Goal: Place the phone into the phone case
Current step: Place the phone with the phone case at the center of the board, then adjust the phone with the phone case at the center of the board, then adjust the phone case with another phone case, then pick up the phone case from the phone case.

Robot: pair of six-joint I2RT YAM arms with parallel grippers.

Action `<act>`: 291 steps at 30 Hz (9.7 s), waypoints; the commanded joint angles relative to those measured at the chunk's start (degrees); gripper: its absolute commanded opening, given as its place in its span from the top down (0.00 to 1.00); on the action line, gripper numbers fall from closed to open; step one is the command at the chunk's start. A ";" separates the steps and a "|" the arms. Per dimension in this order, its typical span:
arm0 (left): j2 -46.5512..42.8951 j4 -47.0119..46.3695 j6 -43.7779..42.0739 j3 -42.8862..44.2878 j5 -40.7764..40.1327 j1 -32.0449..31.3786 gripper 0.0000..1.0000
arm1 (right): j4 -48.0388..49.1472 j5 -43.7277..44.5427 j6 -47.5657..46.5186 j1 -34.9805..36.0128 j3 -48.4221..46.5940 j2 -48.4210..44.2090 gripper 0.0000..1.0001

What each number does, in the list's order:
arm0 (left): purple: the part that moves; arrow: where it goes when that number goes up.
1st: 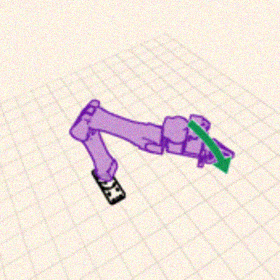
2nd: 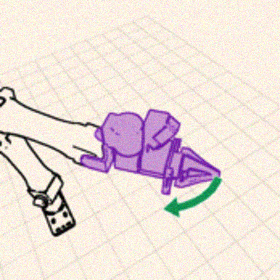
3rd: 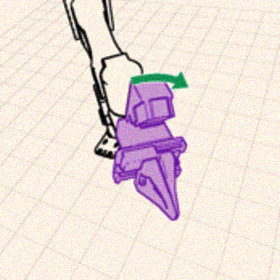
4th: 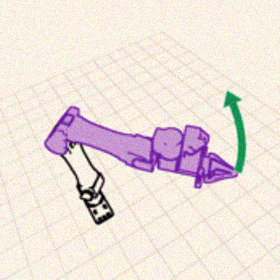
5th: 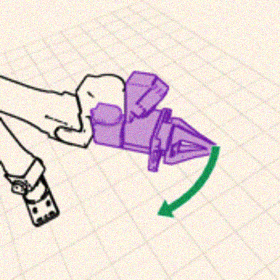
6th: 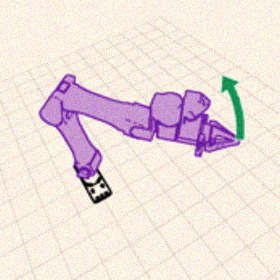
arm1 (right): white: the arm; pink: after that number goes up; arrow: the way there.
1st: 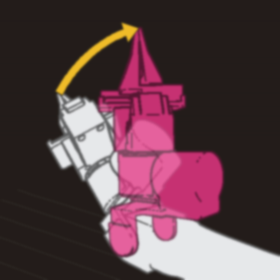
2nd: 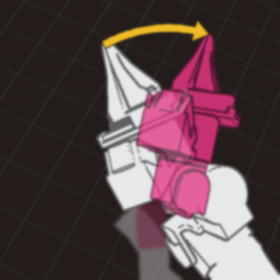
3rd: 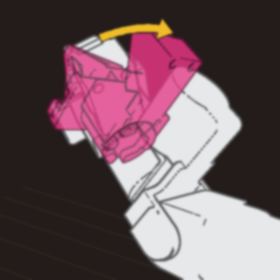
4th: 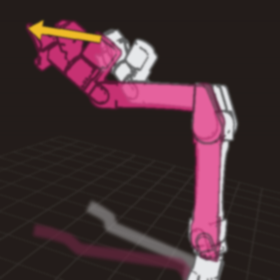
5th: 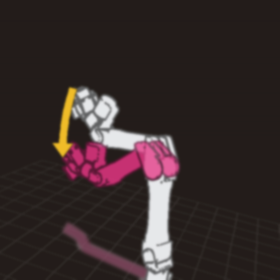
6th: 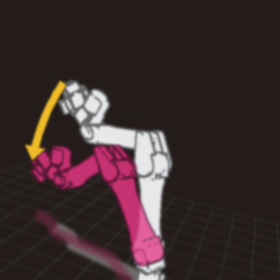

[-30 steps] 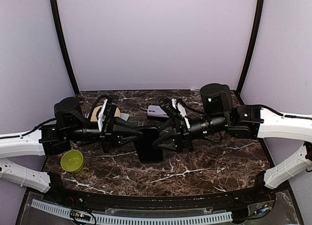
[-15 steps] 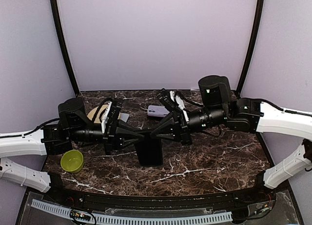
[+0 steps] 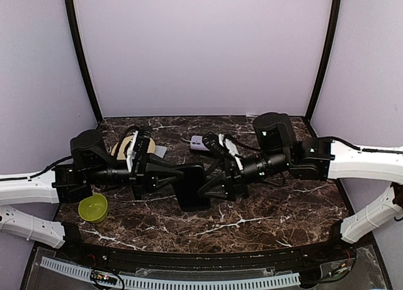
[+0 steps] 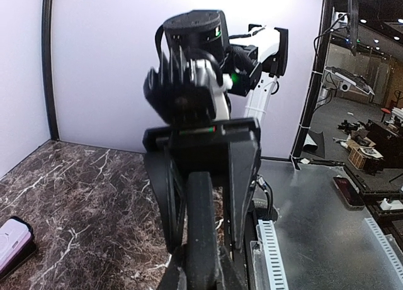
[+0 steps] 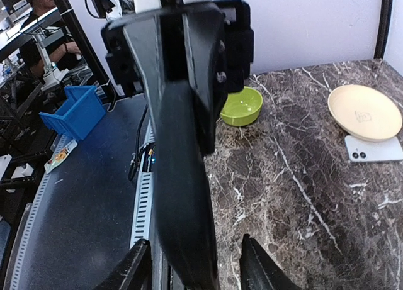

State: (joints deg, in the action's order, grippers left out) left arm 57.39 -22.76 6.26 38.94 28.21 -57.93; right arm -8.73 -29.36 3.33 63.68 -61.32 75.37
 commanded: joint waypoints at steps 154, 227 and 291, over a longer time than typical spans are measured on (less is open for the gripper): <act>18.31 39.28 4.95 17.02 -29.52 10.79 0.09 | -10.28 9.41 16.80 -38.63 -11.58 18.42 0.28; 54.97 22.04 18.63 37.83 7.60 34.79 0.22 | -3.93 -5.20 28.85 -38.05 -34.02 49.49 1.00; 55.31 42.46 10.84 39.73 1.57 29.46 0.46 | 5.30 -9.52 21.45 -32.89 -15.59 35.66 1.00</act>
State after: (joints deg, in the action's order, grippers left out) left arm 117.84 14.57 20.71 76.90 31.66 -28.73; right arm 4.93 -42.28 31.48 30.04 -76.44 120.25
